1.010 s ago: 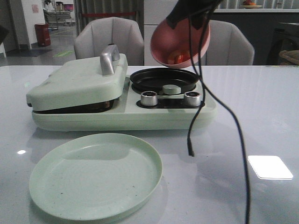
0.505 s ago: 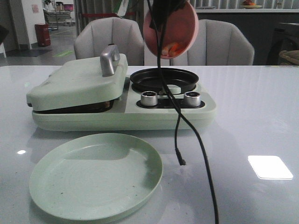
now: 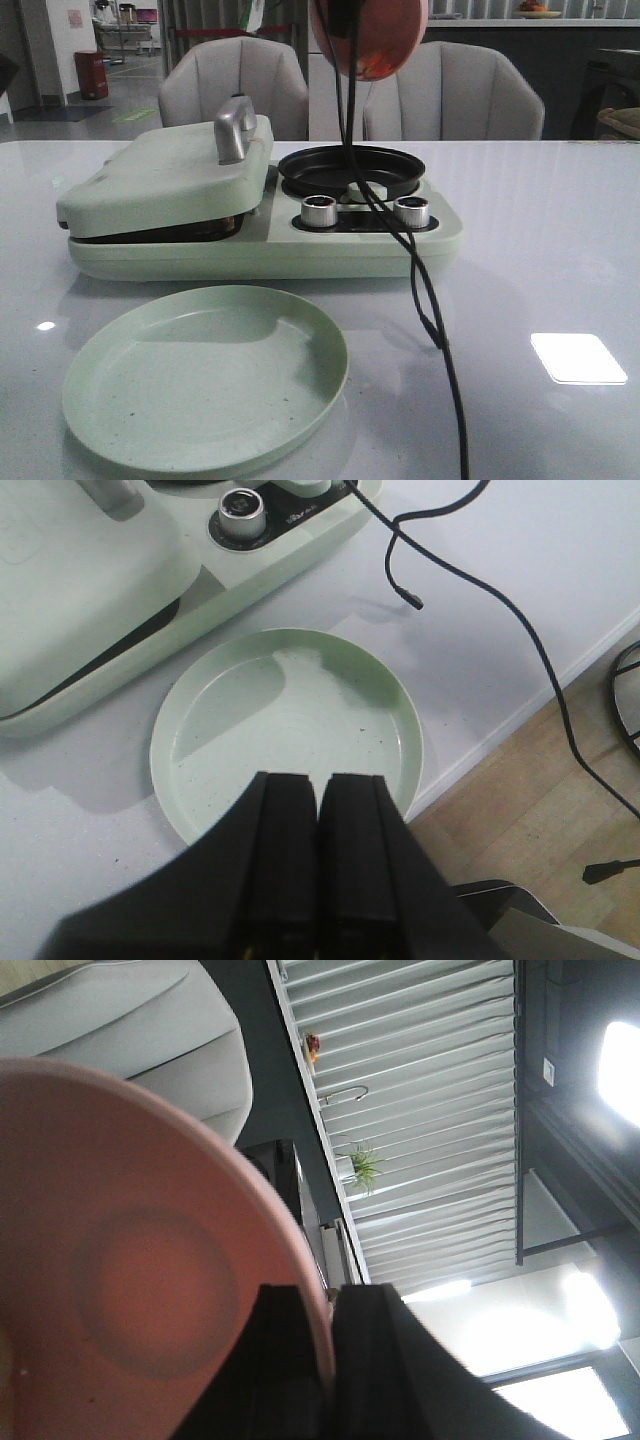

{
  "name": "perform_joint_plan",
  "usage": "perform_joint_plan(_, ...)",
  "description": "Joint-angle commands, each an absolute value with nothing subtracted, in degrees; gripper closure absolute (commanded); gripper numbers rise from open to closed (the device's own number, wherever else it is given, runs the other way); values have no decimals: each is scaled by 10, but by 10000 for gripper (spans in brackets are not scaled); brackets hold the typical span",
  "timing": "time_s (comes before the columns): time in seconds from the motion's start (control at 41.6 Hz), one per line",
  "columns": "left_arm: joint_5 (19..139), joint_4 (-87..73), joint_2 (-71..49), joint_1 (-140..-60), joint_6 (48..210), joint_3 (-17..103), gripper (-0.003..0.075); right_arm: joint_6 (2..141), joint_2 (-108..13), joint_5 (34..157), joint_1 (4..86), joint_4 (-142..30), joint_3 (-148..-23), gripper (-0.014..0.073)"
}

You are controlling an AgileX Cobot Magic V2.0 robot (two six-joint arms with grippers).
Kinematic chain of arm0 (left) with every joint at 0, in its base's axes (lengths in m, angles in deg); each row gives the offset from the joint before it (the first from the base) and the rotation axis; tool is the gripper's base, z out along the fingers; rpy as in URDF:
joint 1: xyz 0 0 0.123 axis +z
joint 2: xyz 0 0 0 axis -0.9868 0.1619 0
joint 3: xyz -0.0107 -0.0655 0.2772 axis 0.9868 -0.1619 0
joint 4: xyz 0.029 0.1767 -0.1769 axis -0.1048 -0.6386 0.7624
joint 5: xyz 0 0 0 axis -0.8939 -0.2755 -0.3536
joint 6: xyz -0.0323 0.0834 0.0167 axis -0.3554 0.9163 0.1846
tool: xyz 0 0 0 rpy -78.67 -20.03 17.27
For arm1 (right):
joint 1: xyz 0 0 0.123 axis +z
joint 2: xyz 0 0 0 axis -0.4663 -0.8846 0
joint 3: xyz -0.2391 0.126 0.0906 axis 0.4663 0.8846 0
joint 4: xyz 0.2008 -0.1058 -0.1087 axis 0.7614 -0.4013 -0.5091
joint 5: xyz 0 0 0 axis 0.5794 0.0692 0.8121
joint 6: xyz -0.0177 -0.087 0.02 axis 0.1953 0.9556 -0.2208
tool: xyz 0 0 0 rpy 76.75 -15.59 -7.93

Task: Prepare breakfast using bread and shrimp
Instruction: 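Tilt the pink bowl to pour the shrimp into the frying pan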

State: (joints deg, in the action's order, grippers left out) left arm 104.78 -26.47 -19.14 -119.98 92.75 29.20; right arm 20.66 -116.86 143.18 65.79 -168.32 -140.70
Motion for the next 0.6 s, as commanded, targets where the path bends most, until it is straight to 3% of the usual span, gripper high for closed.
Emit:
perform_joint_plan(0.0,1012,-262,-195,-1205,922,309,619,201,-1128,1444,657,-1744,-1430,549)
perform_joint_plan(0.577,1013,-262,-195,-1205,922,309,619,201,-1172,1441,657,-1744,-1430,549)
